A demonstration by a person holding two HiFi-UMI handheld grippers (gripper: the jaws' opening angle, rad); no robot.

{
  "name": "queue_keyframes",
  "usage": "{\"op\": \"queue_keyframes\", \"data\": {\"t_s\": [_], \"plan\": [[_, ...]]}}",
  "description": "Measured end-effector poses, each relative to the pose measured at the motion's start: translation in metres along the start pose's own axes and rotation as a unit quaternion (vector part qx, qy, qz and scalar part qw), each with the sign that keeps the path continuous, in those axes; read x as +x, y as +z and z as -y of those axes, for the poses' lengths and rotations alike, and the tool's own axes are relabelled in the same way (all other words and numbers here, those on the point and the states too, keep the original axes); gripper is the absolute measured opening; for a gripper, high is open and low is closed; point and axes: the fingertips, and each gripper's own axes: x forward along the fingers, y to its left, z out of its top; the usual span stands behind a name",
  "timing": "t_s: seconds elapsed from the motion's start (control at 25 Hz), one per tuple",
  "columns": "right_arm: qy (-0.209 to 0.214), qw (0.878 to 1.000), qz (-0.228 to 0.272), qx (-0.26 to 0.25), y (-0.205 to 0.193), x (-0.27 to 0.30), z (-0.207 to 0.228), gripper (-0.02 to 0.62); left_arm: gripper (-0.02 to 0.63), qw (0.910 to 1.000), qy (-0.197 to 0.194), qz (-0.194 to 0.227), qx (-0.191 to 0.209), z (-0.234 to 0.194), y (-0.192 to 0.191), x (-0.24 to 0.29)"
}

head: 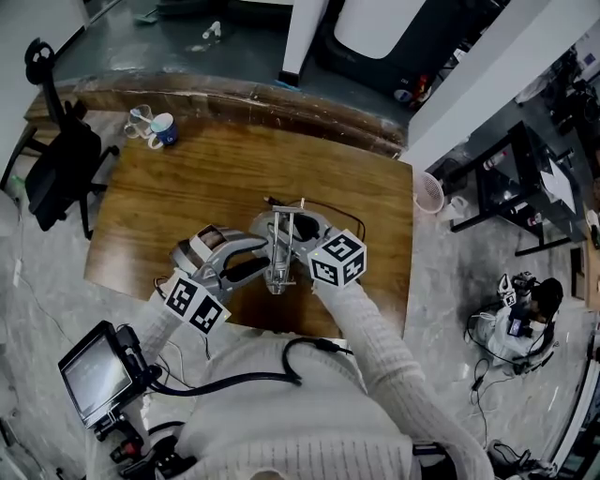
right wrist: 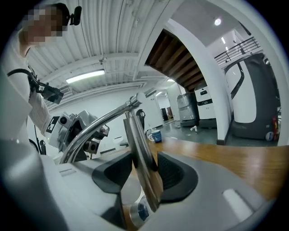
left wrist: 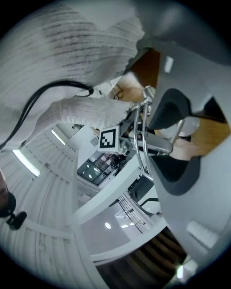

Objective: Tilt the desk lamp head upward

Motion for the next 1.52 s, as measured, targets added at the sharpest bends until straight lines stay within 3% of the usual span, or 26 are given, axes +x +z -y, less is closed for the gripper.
{"op": "queue_keyframes", "data": {"t_s": [0.12,0.2,0.36,0.4,0.56,0.96,1.52], "plan": [[0.003,1.000,0.000,0.004,0.002,-0.003,-0.001,0.175,0.192,0.9927,-0.015,-0.019,0.118,0.005,0.000,0.005],[0.004,1.000,0.001,0.006,-0.001,-0.001,0.002,0.175,0.209,0.9845,-0.001,-0.023,0.174,0.004,-0.001,0.010],[0.005,1.000,0.008,0.016,-0.007,0.000,0.006,0.179,0.199,0.9727,0.025,-0.016,0.230,0.006,-0.003,0.014],[0.006,1.000,0.009,0.019,-0.007,0.000,0.006,0.181,0.222,0.9707,0.027,-0.010,0.239,0.009,0.000,0.013],[0.007,1.000,0.009,0.024,-0.005,0.000,0.006,0.183,0.249,0.9619,0.012,0.012,0.273,0.020,0.012,0.019],[0.007,1.000,0.017,0.022,-0.004,0.001,0.004,0.183,0.253,0.9528,-0.005,0.027,0.302,0.025,0.017,0.031],[-0.017,0.999,0.038,0.030,-0.006,0.002,0.006,0.175,0.273,0.9661,-0.032,0.014,0.256,0.025,0.013,0.033]]}}
